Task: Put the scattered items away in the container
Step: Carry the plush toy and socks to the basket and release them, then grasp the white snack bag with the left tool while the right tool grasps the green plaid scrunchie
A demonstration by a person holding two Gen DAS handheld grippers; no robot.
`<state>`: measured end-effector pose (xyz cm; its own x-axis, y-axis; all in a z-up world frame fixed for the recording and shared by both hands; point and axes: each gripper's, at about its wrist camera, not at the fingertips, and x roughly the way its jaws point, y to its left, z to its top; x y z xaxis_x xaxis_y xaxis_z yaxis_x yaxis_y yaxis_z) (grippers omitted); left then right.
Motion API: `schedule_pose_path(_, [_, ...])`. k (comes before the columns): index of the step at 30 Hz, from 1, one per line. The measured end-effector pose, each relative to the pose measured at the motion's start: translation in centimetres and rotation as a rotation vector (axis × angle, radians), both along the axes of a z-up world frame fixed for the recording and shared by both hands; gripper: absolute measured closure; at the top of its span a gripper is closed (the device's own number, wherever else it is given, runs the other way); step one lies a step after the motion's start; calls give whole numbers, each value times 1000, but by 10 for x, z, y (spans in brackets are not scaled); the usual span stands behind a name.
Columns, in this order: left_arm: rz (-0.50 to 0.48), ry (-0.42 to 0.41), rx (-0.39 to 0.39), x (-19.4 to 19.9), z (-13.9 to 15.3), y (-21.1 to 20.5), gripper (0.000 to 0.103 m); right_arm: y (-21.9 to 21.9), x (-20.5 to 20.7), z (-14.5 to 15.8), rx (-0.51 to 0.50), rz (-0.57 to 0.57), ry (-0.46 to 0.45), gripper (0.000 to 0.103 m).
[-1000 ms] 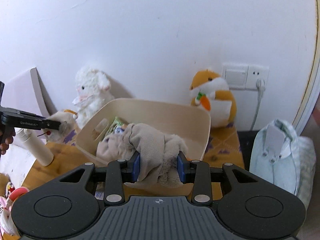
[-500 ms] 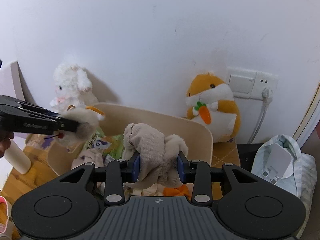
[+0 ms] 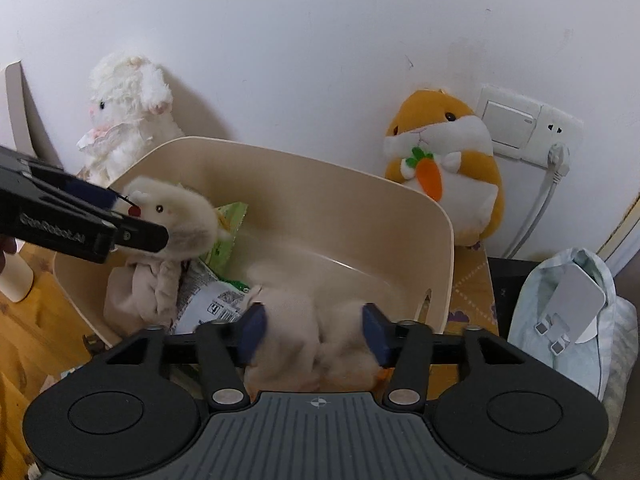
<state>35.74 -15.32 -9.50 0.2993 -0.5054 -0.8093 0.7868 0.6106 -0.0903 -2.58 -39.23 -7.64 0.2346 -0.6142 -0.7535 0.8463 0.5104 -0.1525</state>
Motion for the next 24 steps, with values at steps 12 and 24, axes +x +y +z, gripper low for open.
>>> schedule_pose_path(12, [-47, -61, -16, -14, 15, 46, 28, 39, -21, 30, -78, 5, -101, 0])
schedule_pose_path(24, [-90, -28, 24, -39, 7, 108, 25, 78, -50, 2, -16, -40, -69, 0])
